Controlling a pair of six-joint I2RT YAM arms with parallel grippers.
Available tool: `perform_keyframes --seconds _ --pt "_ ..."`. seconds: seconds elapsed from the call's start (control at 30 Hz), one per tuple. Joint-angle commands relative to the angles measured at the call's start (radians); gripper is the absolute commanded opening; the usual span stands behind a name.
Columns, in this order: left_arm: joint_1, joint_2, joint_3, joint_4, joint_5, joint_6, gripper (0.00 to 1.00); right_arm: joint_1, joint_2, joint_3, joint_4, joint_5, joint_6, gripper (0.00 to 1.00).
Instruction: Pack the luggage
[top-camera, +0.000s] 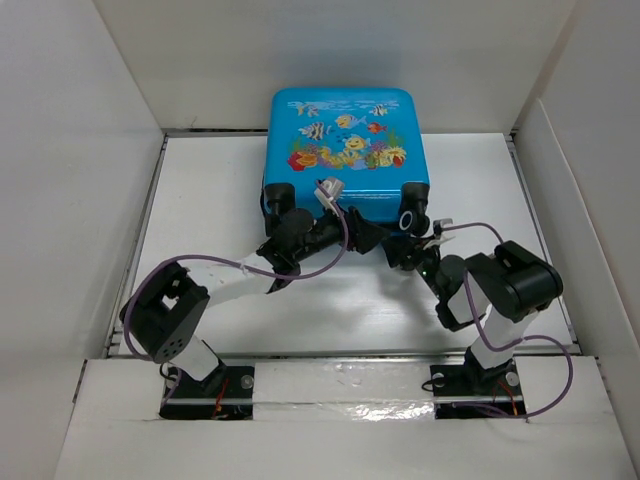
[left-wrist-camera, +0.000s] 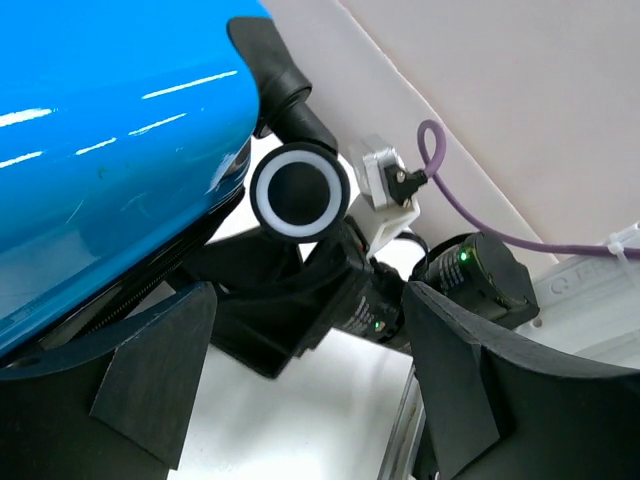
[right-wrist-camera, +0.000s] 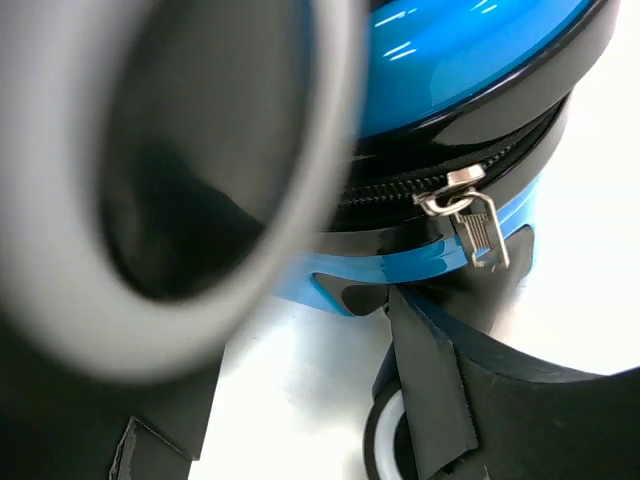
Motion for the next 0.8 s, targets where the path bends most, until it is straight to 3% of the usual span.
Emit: perform_keyframes --seconds 0.0,0.23,0.33,0.43,0.57,0.63,0.67,0.73,0.77 --pt "0.005 -0.078 -0.017 -0.032 -0.001 0.052 0.73 0.140 0.054 -0.043 0.209 -0.140 0.145 0.70" --pt "0.005 -0.167 -0.038 -0.110 -0.053 0.076 0.74 0.350 -0.098 0.020 0.019 -0.013 0.120 0.71" --pt "0.005 -0.210 -0.049 -0.149 -0.093 0.084 0.74 0.369 -0.232 -0.012 -0.064 0.051 0.094 0.72" --pt "0.005 -0.228 -0.046 -0.181 -0.107 0.092 0.76 0.394 -0.378 -0.036 -0.266 0.119 0.045 0.72" --pt "-0.018 -0.178 0.006 -0.219 -0.079 0.104 0.79 0.429 -0.730 -0.056 -0.669 0.240 -0.035 0.69" --pt "-0.029 -0.150 0.050 -0.230 -0.069 0.107 0.80 0.438 -0.867 -0.056 -0.829 0.300 -0.038 0.62" --pt "-0.040 -0.117 0.066 -0.230 -0.054 0.092 0.82 0.438 -1.009 -0.052 -1.004 0.397 -0.015 0.56" --pt "-0.040 -0.080 0.107 -0.213 0.003 0.081 0.84 0.429 -1.142 -0.047 -1.146 0.500 0.014 0.29" --pt "-0.040 -0.041 0.122 -0.218 0.014 0.076 0.85 0.417 -1.205 -0.046 -1.272 0.583 0.020 0.24"
